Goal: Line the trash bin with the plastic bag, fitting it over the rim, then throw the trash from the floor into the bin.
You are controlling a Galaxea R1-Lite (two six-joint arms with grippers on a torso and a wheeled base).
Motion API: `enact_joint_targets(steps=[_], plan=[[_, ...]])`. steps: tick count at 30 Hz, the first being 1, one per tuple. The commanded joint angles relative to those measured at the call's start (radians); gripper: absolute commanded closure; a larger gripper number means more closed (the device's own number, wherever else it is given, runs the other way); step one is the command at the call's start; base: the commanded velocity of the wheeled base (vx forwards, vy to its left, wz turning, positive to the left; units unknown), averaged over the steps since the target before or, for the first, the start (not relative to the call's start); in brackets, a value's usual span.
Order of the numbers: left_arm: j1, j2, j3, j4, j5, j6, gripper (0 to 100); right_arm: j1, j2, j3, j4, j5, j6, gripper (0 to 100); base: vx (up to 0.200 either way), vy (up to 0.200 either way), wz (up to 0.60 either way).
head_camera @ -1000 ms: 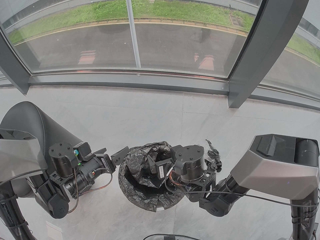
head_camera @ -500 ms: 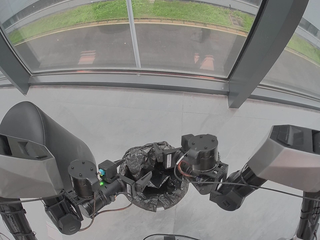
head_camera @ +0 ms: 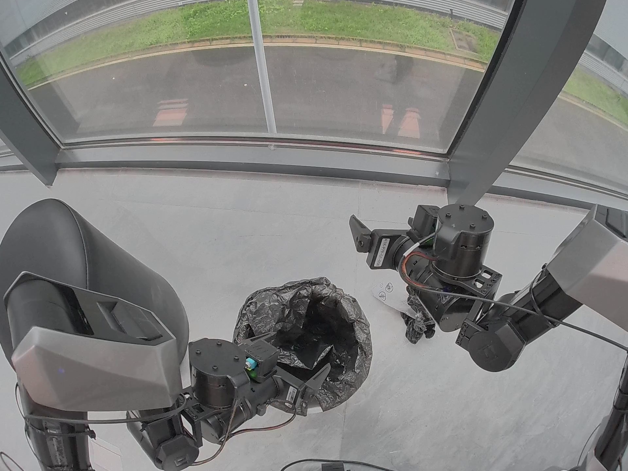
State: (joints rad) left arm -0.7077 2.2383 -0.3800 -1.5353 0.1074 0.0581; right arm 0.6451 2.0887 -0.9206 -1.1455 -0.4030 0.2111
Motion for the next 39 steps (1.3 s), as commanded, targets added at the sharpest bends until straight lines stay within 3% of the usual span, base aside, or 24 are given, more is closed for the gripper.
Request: enact_joint_targets(steps=[1, 19, 30, 39], plan=[[-0.004, 0.070, -0.065, 0.000, -0.008, -0.020, 0, -0.016, -0.013, -0.001, -0.002, 0.010, 0.001, 0, 0.000, 0.000, 0.00], [0.168, 0.265, -0.277, 0.004, -0.035, -0.055, 0, -0.027, 0.008, -0.001, -0.005, 0.041, 0.001, 0, 0.000, 0.000, 0.00], [0.160, 0.290, -0.292, 0.003, -0.035, -0.057, 0, -0.028, 0.011, -0.003, -0.005, 0.041, 0.002, 0, 0.000, 0.000, 0.00], [0.102, 0.261, -0.284, -0.002, -0.023, -0.064, 0, -0.030, 0.017, -0.003, -0.005, 0.041, 0.002, 0, 0.000, 0.000, 0.00]])
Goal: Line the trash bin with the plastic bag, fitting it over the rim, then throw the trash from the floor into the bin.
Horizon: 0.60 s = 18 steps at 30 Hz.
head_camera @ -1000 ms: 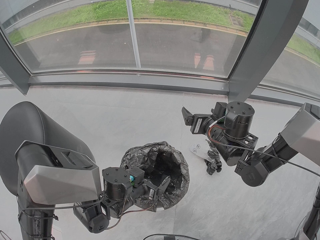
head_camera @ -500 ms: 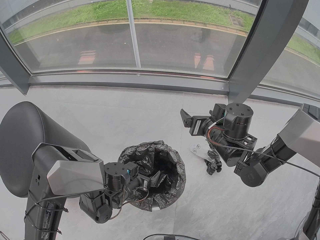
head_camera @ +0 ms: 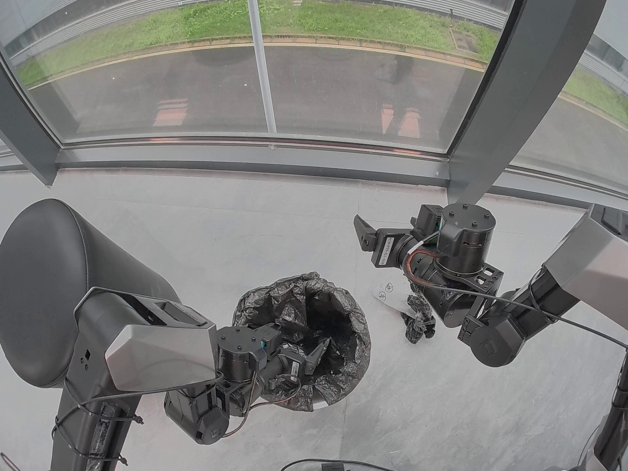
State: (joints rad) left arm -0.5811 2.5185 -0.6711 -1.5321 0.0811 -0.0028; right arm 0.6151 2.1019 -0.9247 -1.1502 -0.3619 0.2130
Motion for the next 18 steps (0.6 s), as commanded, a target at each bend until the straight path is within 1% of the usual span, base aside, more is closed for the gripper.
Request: enact_joint_targets(steps=[1, 7, 9, 10, 15, 16, 18], plan=[[-0.033, -0.030, 0.010, -0.005, 0.003, -0.008, 0, 0.000, 0.004, 0.003, 0.000, 0.000, 0.000, 0, 0.000, 0.000, 0.00], [-0.068, -0.119, 0.059, -0.014, 0.005, -0.045, 0, 0.002, 0.001, 0.007, -0.011, 0.001, 0.002, 0, 0.000, 0.000, 0.00], [-0.088, -0.182, 0.099, -0.016, 0.006, -0.057, 0, 0.002, 0.001, 0.007, -0.013, 0.001, 0.002, 0, 0.000, 0.000, 0.00], [-0.088, -0.185, 0.102, -0.014, 0.006, -0.057, 0, 0.002, 0.001, 0.007, -0.013, 0.001, 0.002, 0, 0.000, 0.000, 0.00], [-0.095, -0.311, 0.165, -0.010, 0.014, -0.057, 0, 0.003, 0.000, 0.009, -0.013, 0.000, 0.000, 0, 0.000, 0.000, 0.00], [-0.095, -0.311, 0.165, -0.010, 0.014, -0.057, 0, 0.003, 0.000, 0.009, -0.013, 0.000, 0.000, 0, 0.000, 0.000, 0.00], [-0.094, -0.371, 0.203, -0.002, 0.016, -0.057, 0, 0.003, 0.003, 0.009, -0.009, 0.001, -0.003, 0, 0.000, 0.000, 0.00]])
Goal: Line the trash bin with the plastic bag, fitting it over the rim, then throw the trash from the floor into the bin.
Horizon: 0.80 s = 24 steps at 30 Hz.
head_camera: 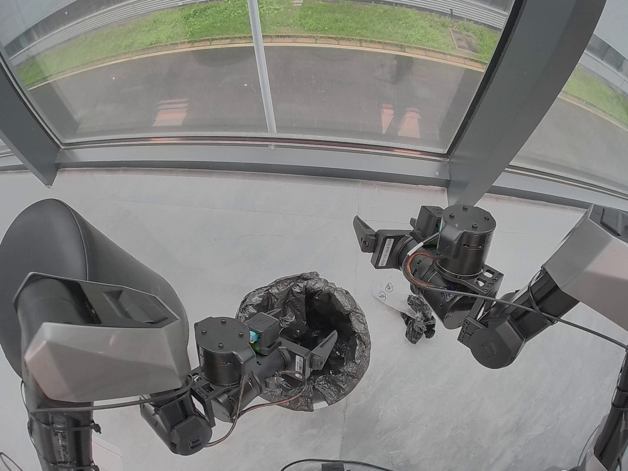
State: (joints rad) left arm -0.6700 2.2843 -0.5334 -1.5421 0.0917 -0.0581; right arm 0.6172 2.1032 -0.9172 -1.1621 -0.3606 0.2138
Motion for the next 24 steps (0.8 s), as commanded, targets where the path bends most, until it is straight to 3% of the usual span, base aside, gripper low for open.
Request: enact_joint_targets(steps=[1, 5, 8, 12, 13, 14, 16, 17, 24], plan=[[-0.005, -0.155, 0.079, 0.007, 0.016, -0.002, 0, 0.001, 0.004, 0.001, 0.004, 0.000, -0.005, 0, 0.000, 0.000, 0.00], [0.009, -0.232, 0.136, 0.005, 0.077, -0.003, 0, 0.002, 0.029, 0.001, 0.010, -0.001, -0.010, 0, 0.000, 0.000, 0.00], [0.053, -0.299, 0.184, 0.007, 0.082, -0.003, 0, 0.002, 0.057, -0.006, 0.016, -0.004, -0.033, 0, 0.000, 0.000, 0.00], [0.194, -0.404, 0.239, 0.007, 0.082, -0.020, 0, -0.002, 0.101, -0.011, 0.015, -0.004, -0.060, 0, 0.000, 0.000, 0.00], [0.199, -0.407, 0.240, 0.007, 0.082, -0.022, 0, -0.002, 0.103, -0.011, 0.015, -0.004, -0.060, 0, 0.000, 0.000, 0.00], [0.271, -0.448, 0.260, 0.007, 0.082, -0.043, 0, -0.004, 0.116, -0.014, 0.013, -0.004, -0.059, 0, 0.000, 0.000, 0.00], [0.276, -0.451, 0.260, 0.008, 0.082, -0.045, 0, -0.004, 0.116, -0.014, 0.015, -0.004, -0.059, 0, 0.000, 0.000, 0.00], [0.342, -0.497, 0.276, 0.011, 0.082, -0.075, 0, -0.008, 0.124, -0.014, 0.015, -0.006, -0.059, 0, 0.000, 0.000, 0.00], [0.406, -0.555, 0.306, 0.033, 0.082, -0.085, 0, -0.007, 0.124, -0.028, 0.056, -0.018, -0.122, 0, 0.000, 0.000, 0.00]])
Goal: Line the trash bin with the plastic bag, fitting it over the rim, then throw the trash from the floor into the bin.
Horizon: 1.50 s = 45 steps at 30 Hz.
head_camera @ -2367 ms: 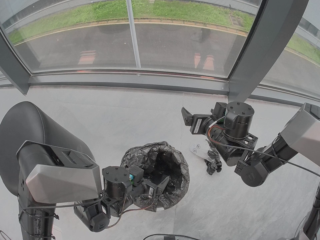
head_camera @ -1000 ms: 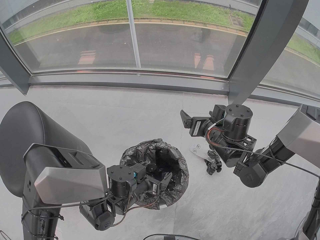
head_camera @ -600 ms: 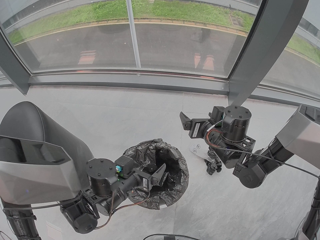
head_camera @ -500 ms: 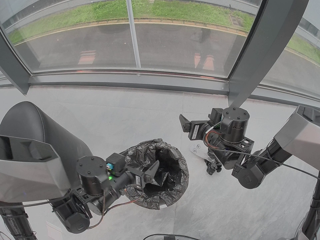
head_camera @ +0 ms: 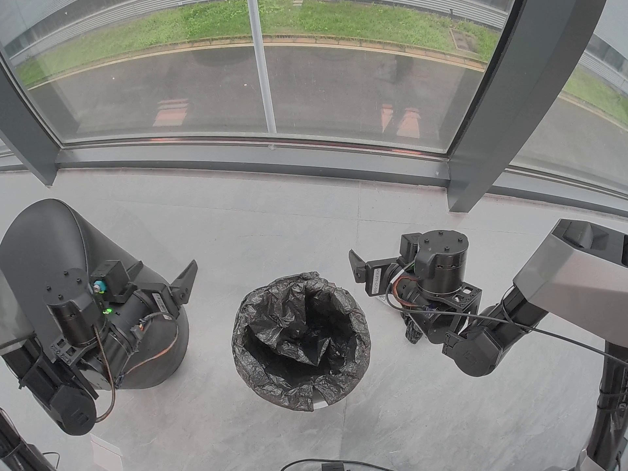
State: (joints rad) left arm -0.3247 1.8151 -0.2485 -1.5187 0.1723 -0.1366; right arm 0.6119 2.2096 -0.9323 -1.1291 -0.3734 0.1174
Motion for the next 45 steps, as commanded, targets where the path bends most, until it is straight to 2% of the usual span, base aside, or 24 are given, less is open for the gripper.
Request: enact_joint_targets(steps=[1, 5, 10, 11, 14, 15, 18, 23, 25, 26, 27, 28, 31, 33, 35, 37, 38, 45], plan=[[0.084, -0.088, 0.018, 0.011, 0.001, -0.005, 0, -0.001, 0.018, -0.023, 0.034, -0.007, -0.027, 0, 0.000, 0.000, 0.00], [0.173, -0.108, 0.012, 0.065, -0.011, -0.003, 0, -0.012, 0.013, -0.052, 0.112, -0.025, -0.030, 0, 0.000, 0.000, 0.00], [0.283, -0.122, 0.003, 0.175, -0.106, -0.018, 0, -0.040, 0.016, -0.132, 0.281, -0.038, -0.028, 0, 0.000, 0.000, 0.00], [0.294, -0.122, 0.003, 0.181, -0.131, -0.020, 0, -0.047, 0.021, -0.148, 0.310, -0.039, -0.028, 0, 0.000, 0.000, 0.00], [0.294, -0.122, 0.003, 0.181, -0.131, -0.020, 0, -0.047, 0.021, -0.148, 0.310, -0.039, -0.028, 0, 0.000, 0.000, 0.00], [0.351, -0.120, 0.003, 0.203, -0.248, -0.037, 0, -0.096, 0.048, -0.220, 0.460, -0.038, -0.035, 0, 0.000, 0.000, 0.00], [0.365, -0.129, -0.015, 0.204, -0.272, -0.090, 0, -0.116, 0.067, -0.284, 0.540, -0.039, -0.038, 0, 0.000, 0.000, 0.00], [0.342, -0.206, -0.021, 0.212, -0.274, -0.140, 0, -0.112, 0.068, -0.295, 0.546, -0.039, -0.036, 0, 0.000, 0.000, 0.00], [0.259, -0.287, -0.021, 0.249, -0.264, -0.178, 0, -0.106, 0.070, -0.295, 0.546, -0.041, -0.035, 0, 0.000, 0.000, 0.00], [0.246, -0.304, -0.021, 0.258, -0.261, -0.186, 0, -0.106, 0.070, -0.295, 0.546, -0.041, -0.035, 0, 0.000, 0.000, 0.00], [0.184, -0.407, -0.026, 0.334, -0.260, -0.212, 0, -0.106, 0.070, -0.295, 0.546, -0.041, -0.033, 0, 0.000, 0.000, 0.00], [0.184, -0.407, -0.026, 0.334, -0.260, -0.212, 0, -0.106, 0.070, -0.295, 0.546, -0.041, -0.033, 0, 0.000, 0.000, 0.00], [0.101, -0.593, -0.066, 0.535, -0.260, -0.228, 0, -0.107, 0.068, -0.290, 0.549, -0.039, -0.038, 0, 0.000, 0.000, 0.00], [0.058, -0.714, -0.112, 0.715, -0.260, -0.255, 0, -0.110, 0.071, -0.290, 0.557, -0.038, -0.038, 0, 0.000, 0.000, 0.00], [0.044, -0.810, -0.170, 0.920, -0.260, -0.278, 0, -0.121, 0.082, -0.289, 0.562, -0.027, -0.041, 0, 0.000, 0.000, 0.00], [0.045, -0.846, -0.193, 1.019, -0.258, -0.281, 0, -0.132, 0.093, -0.290, 0.565, -0.025, -0.047, 0, 0.000, 0.000, 0.00], [0.050, -0.886, -0.210, 1.111, -0.255, -0.281, 0, -0.147, 0.110, -0.295, 0.571, -0.025, -0.058, 0, 0.000, 0.000, 0.00], [0.065, -0.950, -0.192, 1.298, -0.175, -0.268, 0, -0.193, 0.170, -0.310, 0.575, -0.021, -0.076, 0, 0.000, 0.000, 0.00]])
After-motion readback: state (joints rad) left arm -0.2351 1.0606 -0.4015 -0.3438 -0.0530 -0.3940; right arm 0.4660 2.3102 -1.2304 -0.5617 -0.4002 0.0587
